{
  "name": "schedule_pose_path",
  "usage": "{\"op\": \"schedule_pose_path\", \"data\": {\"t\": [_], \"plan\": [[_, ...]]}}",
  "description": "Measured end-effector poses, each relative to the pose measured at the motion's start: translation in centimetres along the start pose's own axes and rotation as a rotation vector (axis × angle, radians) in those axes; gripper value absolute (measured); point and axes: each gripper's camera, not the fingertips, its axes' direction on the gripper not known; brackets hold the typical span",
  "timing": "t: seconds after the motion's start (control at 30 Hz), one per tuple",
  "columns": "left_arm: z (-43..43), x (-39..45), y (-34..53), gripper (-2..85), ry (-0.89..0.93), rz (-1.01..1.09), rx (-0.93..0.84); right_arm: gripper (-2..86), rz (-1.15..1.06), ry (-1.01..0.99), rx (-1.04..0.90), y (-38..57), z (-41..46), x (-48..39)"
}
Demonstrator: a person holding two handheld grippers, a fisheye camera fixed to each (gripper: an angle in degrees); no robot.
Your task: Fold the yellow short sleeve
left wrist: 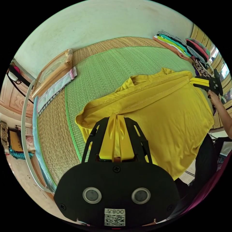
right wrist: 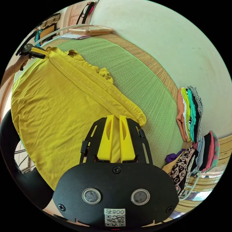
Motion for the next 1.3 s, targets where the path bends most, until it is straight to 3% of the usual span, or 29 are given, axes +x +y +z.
{"op": "schedule_pose_path", "data": {"t": [0.23, 0.5, 0.77, 1.3], "plan": [[-0.4, -0.3, -0.3, 0.4, 0.026, -0.021, 0.018, 0.7, -0.006, -0.006, 0.0, -0.6, 0.0, -0.9], [-0.3, -0.5, -0.4, 0.4, 0.037, -0.025, 0.017, 5.5, -0.045, 0.013, -0.019, -0.6, 0.1, -2.1], [-0.4, -1.2, -0.2, 0.4, 0.06, -0.044, 0.021, 4.0, -0.039, 0.037, -0.014, -1.2, 0.2, -1.9], [-1.7, -4.6, -1.4, 0.5, 0.082, -0.074, 0.063, -0.1, 0.076, -0.056, 0.036, -3.0, -2.5, 5.9]]}}
